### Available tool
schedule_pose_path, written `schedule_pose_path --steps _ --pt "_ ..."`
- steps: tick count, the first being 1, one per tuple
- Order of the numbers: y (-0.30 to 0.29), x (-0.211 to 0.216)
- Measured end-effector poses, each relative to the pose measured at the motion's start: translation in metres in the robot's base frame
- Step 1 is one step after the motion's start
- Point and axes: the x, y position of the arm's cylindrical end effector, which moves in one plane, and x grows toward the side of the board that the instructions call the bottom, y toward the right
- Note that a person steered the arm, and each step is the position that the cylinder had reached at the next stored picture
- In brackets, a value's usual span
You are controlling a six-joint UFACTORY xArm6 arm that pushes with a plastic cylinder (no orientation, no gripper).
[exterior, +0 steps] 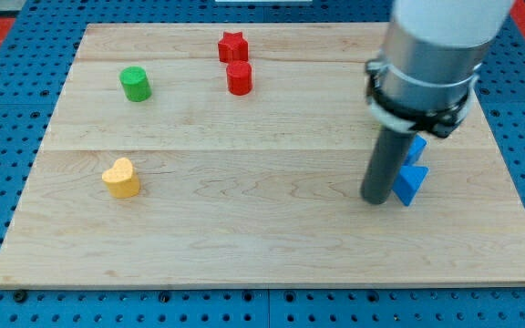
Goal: Place the yellow heart parallel to the blue triangle
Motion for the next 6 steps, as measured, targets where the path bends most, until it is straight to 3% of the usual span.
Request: schedule_pose_path --steps 1,2,3,4,5,6 --pt "-0.074 0.042" --pt "-0.178 0.052" --pt "-0.292 0.036" --pt "-0.315 -0.004" --pt "-0.289 -0.036" --pt "-0.198 -0.041"
